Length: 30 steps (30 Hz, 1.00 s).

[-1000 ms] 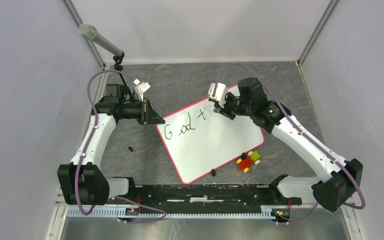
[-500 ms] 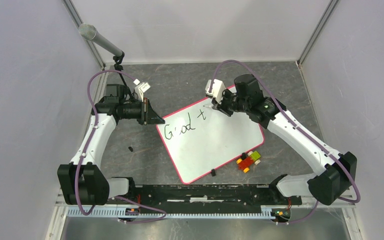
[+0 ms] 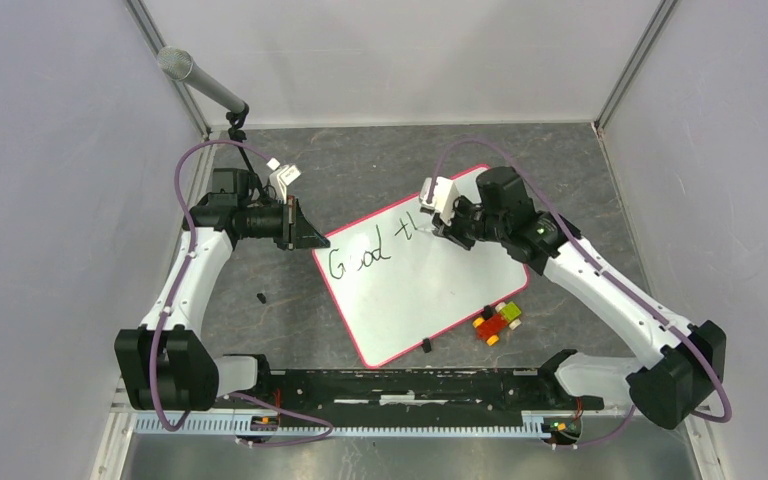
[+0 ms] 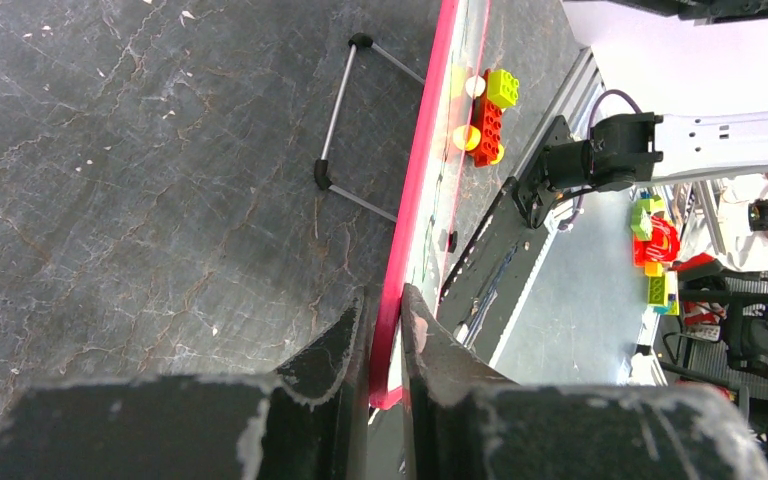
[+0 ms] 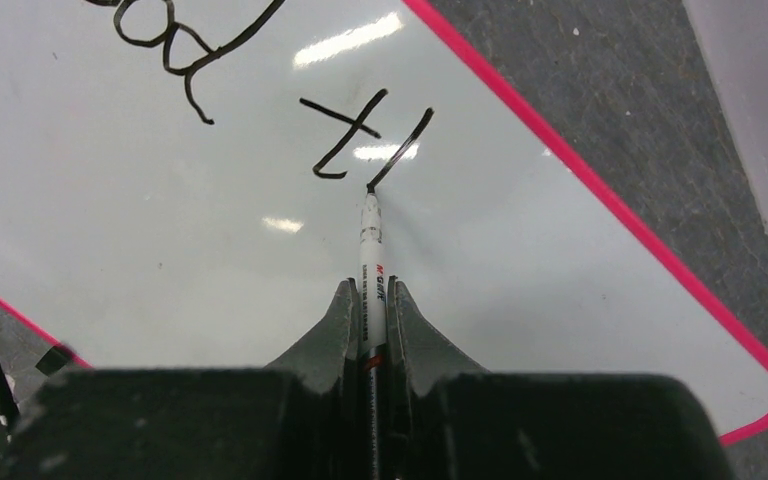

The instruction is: Write a sentence on the whiteboard

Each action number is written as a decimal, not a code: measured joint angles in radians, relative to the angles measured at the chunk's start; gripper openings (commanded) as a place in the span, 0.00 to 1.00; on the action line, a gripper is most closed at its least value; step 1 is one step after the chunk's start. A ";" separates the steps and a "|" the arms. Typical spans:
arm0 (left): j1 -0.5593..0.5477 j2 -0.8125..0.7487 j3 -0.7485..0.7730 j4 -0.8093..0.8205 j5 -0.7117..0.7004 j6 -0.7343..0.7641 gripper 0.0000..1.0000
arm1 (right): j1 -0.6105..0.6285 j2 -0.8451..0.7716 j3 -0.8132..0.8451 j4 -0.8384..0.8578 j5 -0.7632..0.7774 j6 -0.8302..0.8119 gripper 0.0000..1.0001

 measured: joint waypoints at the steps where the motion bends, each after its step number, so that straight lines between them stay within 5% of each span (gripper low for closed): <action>1: 0.000 -0.001 0.000 0.000 0.000 0.000 0.03 | 0.000 -0.012 -0.016 -0.002 -0.002 0.003 0.00; 30: -0.004 -0.006 -0.001 0.000 -0.010 0.001 0.02 | 0.000 0.030 0.036 -0.003 0.008 0.017 0.00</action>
